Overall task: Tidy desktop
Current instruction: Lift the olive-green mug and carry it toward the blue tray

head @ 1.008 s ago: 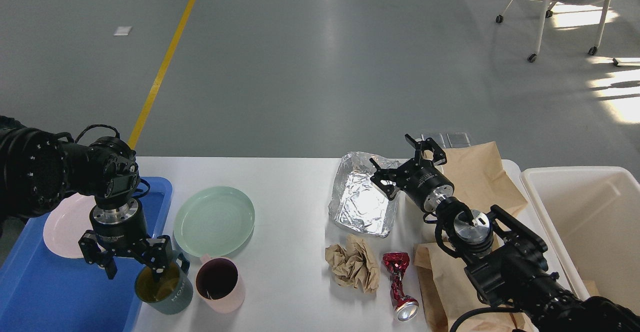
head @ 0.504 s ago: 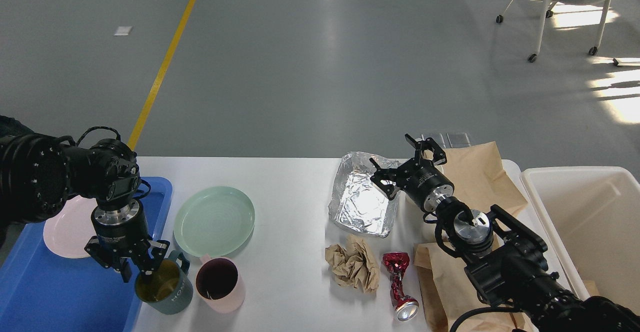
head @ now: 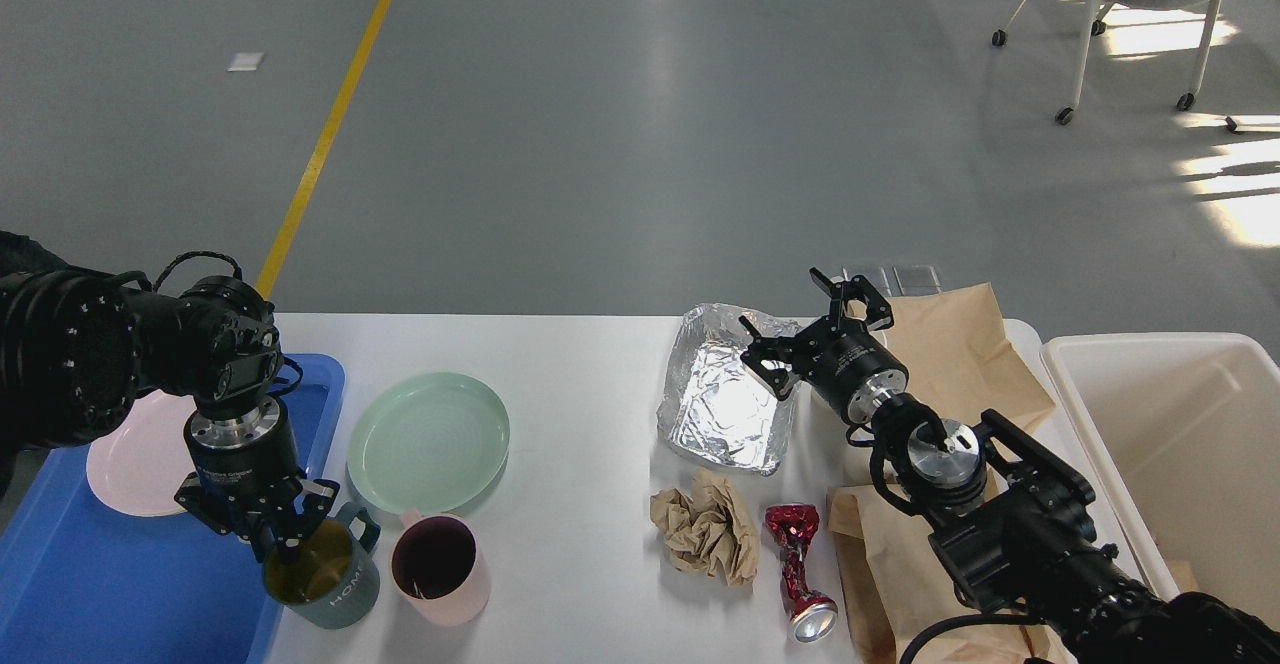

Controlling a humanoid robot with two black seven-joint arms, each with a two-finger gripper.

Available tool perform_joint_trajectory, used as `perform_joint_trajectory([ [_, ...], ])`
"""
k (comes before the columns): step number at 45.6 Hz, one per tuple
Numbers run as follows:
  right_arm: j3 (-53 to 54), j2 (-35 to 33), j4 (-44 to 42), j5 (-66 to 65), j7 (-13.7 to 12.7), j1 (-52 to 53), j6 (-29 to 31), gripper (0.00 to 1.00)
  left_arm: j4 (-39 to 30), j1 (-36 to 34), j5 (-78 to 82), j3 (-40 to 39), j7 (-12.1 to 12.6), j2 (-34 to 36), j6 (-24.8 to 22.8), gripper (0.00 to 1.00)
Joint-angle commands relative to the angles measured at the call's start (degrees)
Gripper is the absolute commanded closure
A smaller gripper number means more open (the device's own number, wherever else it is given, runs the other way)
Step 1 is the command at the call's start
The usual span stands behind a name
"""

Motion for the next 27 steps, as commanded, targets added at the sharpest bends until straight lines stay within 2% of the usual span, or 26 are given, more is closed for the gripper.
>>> perform_joint_trajectory([
  [1,0.0,0.0,0.0,0.0,0.0,-0.1,0.0,0.0,0.0,0.0,0.0,0.0,-0.1,0.0,0.0,0.99],
  [19,0.0,0.0,0.0,0.0,0.0,-0.1,0.0,0.0,0.0,0.3,0.0,-3.8,-0.4,0.0,0.0,1.0],
  [27,0.0,0.0,0.0,0.0,0.0,0.0,0.0,0.0,-0.4,-1.7,0.0,-4.3,-0.9,0.0,0.0,1.0],
])
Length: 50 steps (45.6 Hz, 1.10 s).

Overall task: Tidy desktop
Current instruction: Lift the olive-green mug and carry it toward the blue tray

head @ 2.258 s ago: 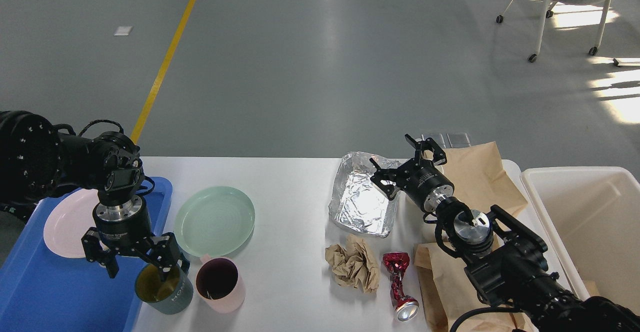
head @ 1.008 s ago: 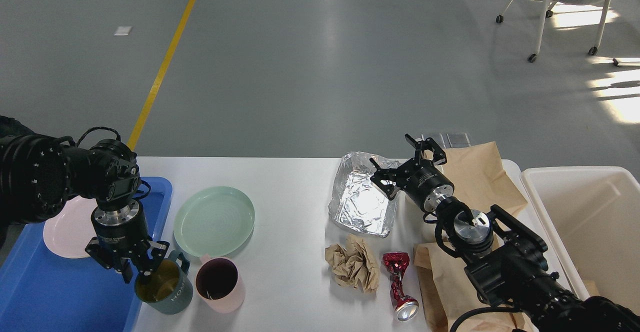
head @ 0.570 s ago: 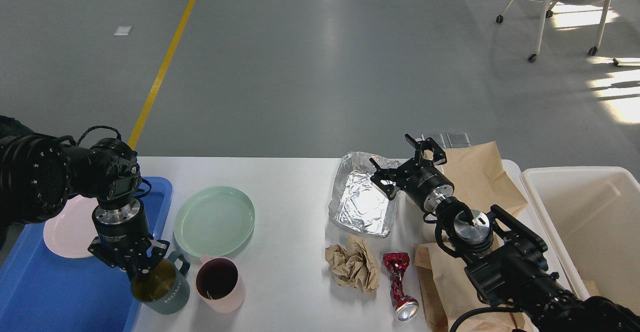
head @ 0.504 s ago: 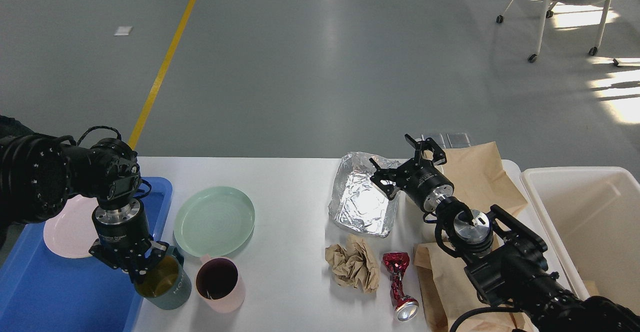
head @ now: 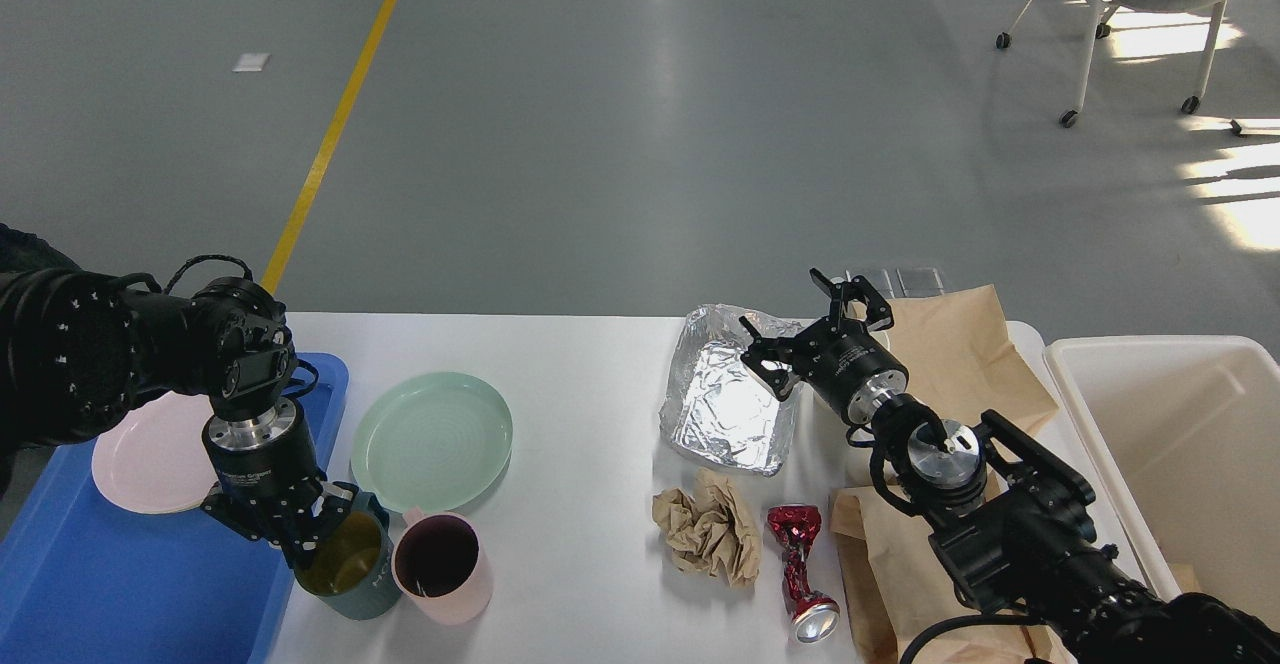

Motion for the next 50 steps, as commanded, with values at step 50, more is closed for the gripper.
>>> perform_joint_trajectory([
  [50,0.0,0.0,0.0,0.0,0.0,0.1,0.0,0.0,-9.6,-13.7,2.4,2.5,6.6,23.7,0.0,1.0],
])
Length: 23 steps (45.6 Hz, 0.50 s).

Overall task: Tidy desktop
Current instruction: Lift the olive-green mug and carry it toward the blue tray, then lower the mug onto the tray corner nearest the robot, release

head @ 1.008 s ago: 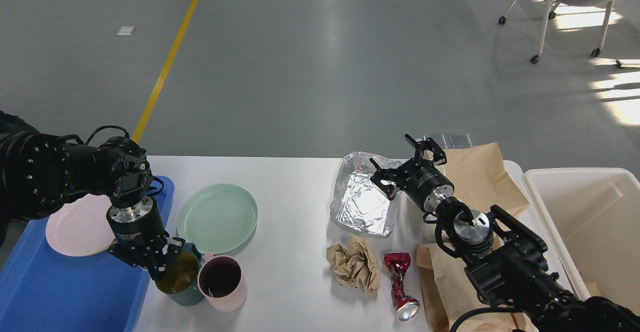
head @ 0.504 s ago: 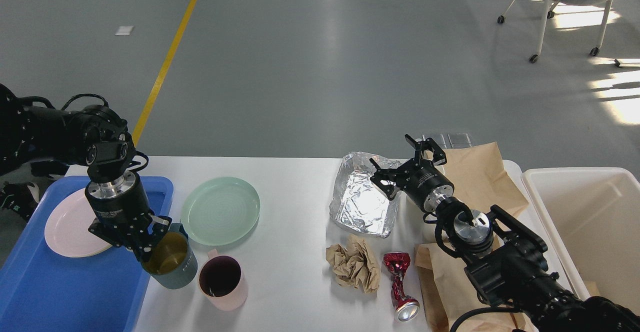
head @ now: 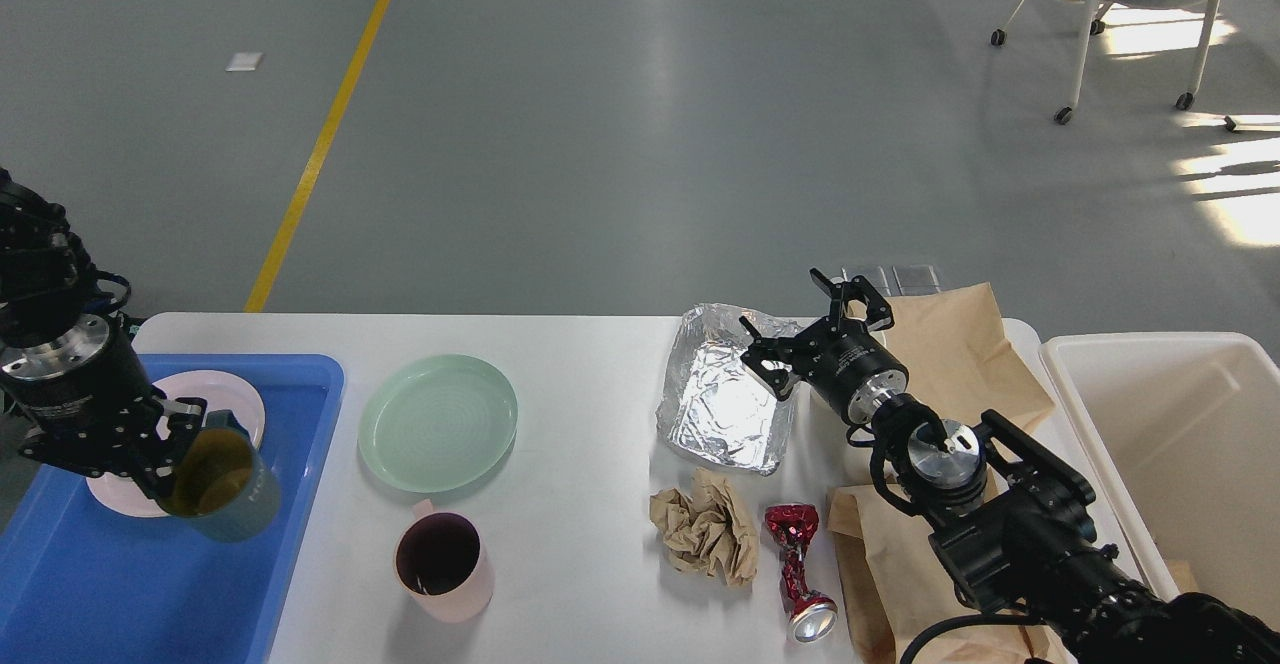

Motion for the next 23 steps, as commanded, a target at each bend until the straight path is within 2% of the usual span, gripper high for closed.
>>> perform_joint_trajectory([
  [1,0.0,0.0,0.0,0.0,0.0,0.1,0.0,0.0,0.2,0.4,0.3,-0.4,4.0,4.0,0.0,1.0],
  [4,0.0,0.0,0.0,0.0,0.0,0.0,0.0,0.0,1.0,1.6,0.2,-0.8,5.1,6.7,0.0,1.0],
  [11,0.0,0.0,0.0,0.0,0.0,0.1,0.0,0.0,2.6,2.8,0.3,-1.0,5.3,11.2,0.0,1.0],
  [23,0.0,0.0,0.0,0.0,0.0,0.1,0.0,0.0,7.5,8.8,0.3,-1.1,5.3,13.1,0.0,1.0],
])
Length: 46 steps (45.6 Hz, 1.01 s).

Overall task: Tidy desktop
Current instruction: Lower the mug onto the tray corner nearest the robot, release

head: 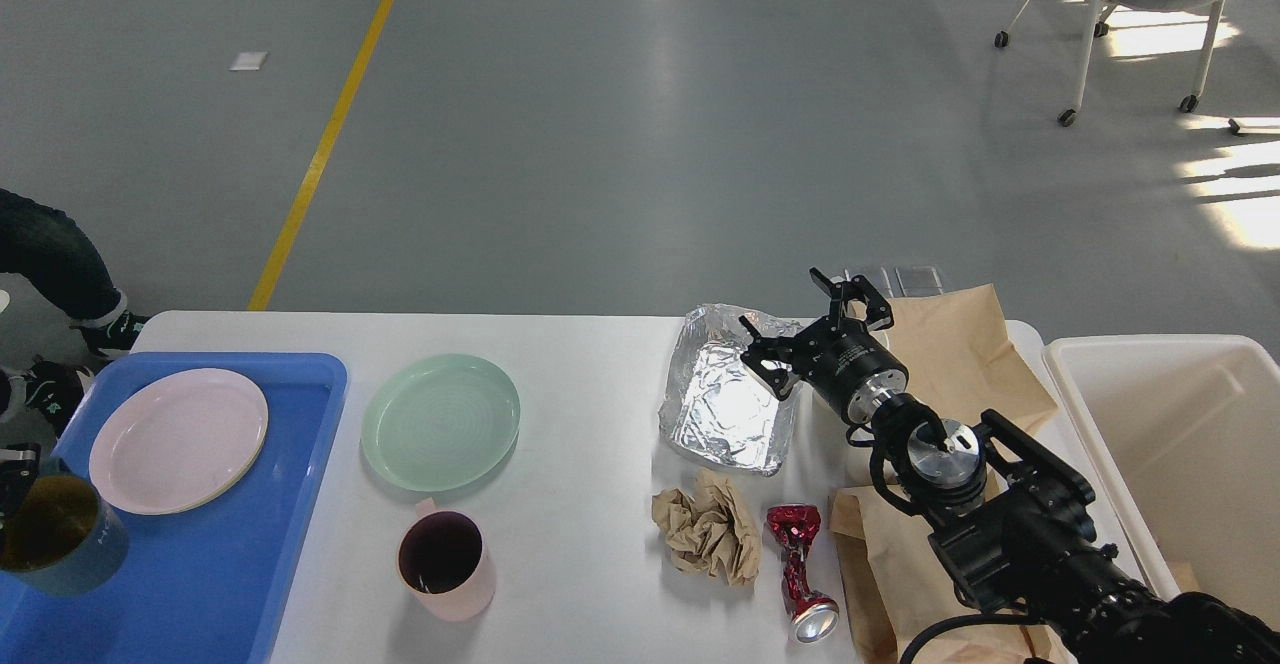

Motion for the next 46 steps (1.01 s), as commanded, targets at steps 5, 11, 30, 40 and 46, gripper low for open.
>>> perform_joint_trajectory([
  [5,0.0,0.0,0.0,0.0,0.0,-0.1,0.0,0.0,4.7,5.7,0.0,-1.4,0.0,0.9,0.0,1.0],
  [11,0.0,0.0,0.0,0.0,0.0,-0.1,0.0,0.0,7.2,10.0,0.0,-2.1,-0.1,0.5,0.0,1.0],
  [30,0.0,0.0,0.0,0.0,0.0,-0.1,0.0,0.0,7.7,14.8,0.0,-5.2,0.0,0.0,0.0,1.0],
  [40,0.0,0.0,0.0,0.0,0.0,0.0,0.0,0.0,7.9,14.8,0.0,-5.0,0.0,0.0,0.0,1.0],
  [46,0.0,0.0,0.0,0.0,0.0,-0.1,0.0,0.0,8.8,14.8,0.0,-5.1,0.0,0.0,0.0,1.0],
])
